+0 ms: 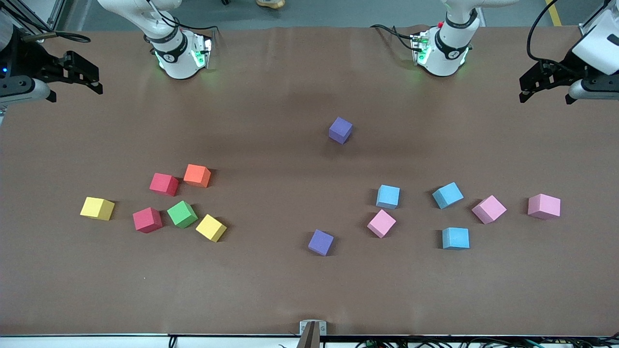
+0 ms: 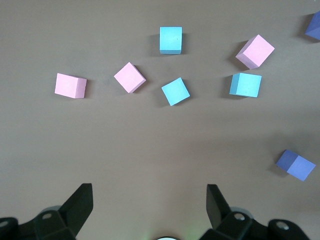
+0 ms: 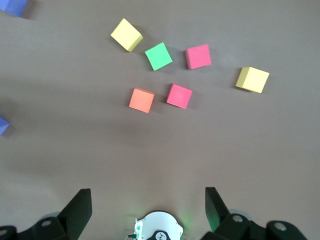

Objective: Arrange 11 blocks into digit 3
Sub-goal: 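Grasp the purple block with the left gripper while the right gripper reaches yellow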

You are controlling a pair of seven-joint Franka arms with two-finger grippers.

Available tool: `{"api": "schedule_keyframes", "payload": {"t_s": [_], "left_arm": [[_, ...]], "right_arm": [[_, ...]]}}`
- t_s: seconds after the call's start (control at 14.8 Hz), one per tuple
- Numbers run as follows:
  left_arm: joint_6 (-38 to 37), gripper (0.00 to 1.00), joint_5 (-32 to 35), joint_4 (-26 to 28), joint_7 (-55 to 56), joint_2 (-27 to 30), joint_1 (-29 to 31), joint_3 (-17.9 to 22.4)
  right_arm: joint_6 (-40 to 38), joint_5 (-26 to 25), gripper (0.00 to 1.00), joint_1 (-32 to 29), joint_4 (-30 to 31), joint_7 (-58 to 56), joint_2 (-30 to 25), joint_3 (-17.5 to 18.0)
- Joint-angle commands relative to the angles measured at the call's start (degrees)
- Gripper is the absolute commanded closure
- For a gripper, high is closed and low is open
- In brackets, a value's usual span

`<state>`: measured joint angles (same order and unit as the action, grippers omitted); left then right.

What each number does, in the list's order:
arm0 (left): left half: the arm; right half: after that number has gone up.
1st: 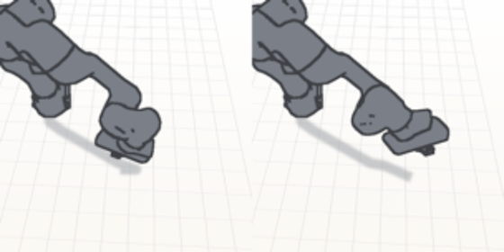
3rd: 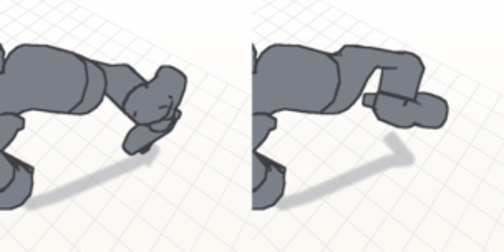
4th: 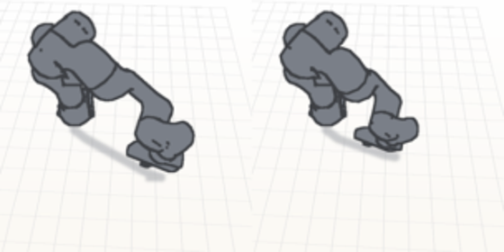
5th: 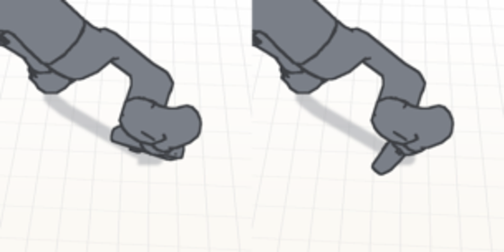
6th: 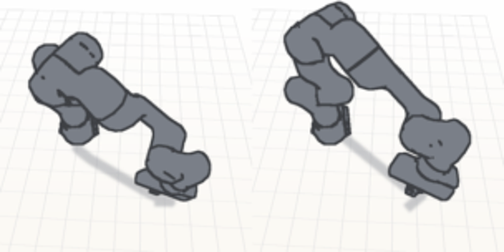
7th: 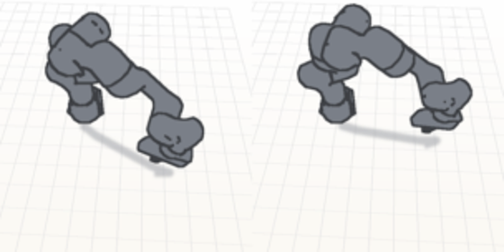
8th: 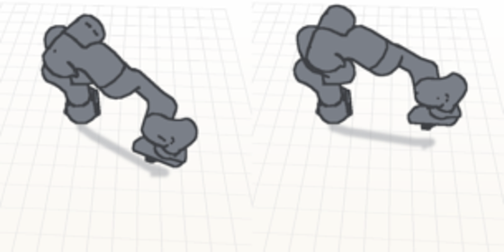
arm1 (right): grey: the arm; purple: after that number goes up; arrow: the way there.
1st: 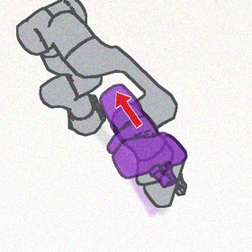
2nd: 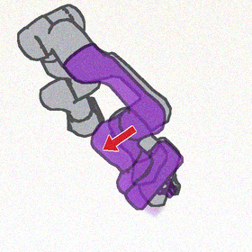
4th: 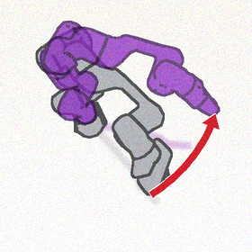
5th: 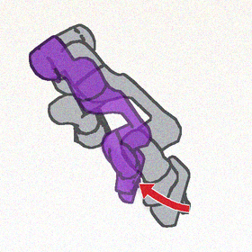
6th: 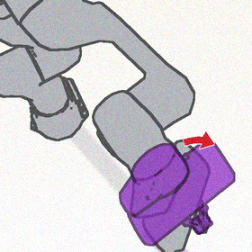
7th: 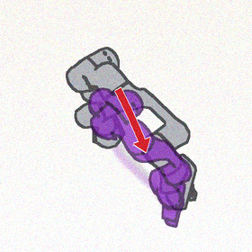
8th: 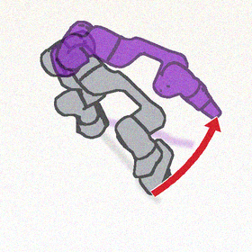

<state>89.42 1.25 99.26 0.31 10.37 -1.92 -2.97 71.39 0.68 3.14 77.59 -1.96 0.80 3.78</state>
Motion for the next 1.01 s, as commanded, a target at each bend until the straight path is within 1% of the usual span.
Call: {"api": "schedule_keyframes", "payload": {"t_s": [0.0,0.13,0.2,0.4,0.54,0.61,0.67,0.74,0.81,0.94], "left_arm": [[-1.44,0.00,0.59,-2.22,-0.40,-1.22,-0.19,-0.10],[-1.35,0.00,0.59,-2.49,-0.83,-1.41,-0.10,-0.10],[-1.44,0.00,0.51,-2.66,-1.10,-1.49,0.07,-0.10],[-1.70,0.00,0.50,-5.03,-0.92,-3.68,0.07,-0.10],[-2.14,0.00,0.07,-3.99,-0.14,-3.87,-0.28,-0.19],[-1.71,0.00,-1.68,-3.55,0.13,-4.30,-0.54,-0.28],[-1.27,0.00,-4.91,-3.02,1.35,-5.18,-0.80,-0.80],[0.39,0.00,-6.34,-2.15,3.62,-5.53,-0.89,-1.94],[3.02,0.00,-6.79,0.04,5.73,-5.54,-0.89,-3.78],[6.28,0.00,-6.70,2.51,11.61,-5.88,-0.81,-8.87]], "right_arm": [[-1.95,-1.64,0.00,-0.67,-0.16,0.81,-1.14,-0.61],[-0.21,-2.95,0.00,-1.46,-0.08,0.82,-0.89,-0.44],[1.45,-2.36,0.00,-2.60,0.27,0.82,-0.71,-0.44],[6.55,-2.87,0.00,-3.49,3.87,0.82,-0.71,-0.44],[7.35,-3.05,0.00,-5.58,4.84,0.90,-0.62,-0.44],[9.36,-2.62,0.00,-6.90,6.33,0.90,-0.62,-0.36],[10.95,-2.61,0.00,-7.09,7.65,0.82,-0.71,-0.35],[11.05,-2.61,0.00,-7.09,7.83,0.82,-0.89,-0.35],[10.88,-2.61,0.00,-7.00,7.92,0.82,-0.89,-0.35],[11.13,-2.61,0.00,-6.74,9.15,0.90,-0.71,-0.18]]}}
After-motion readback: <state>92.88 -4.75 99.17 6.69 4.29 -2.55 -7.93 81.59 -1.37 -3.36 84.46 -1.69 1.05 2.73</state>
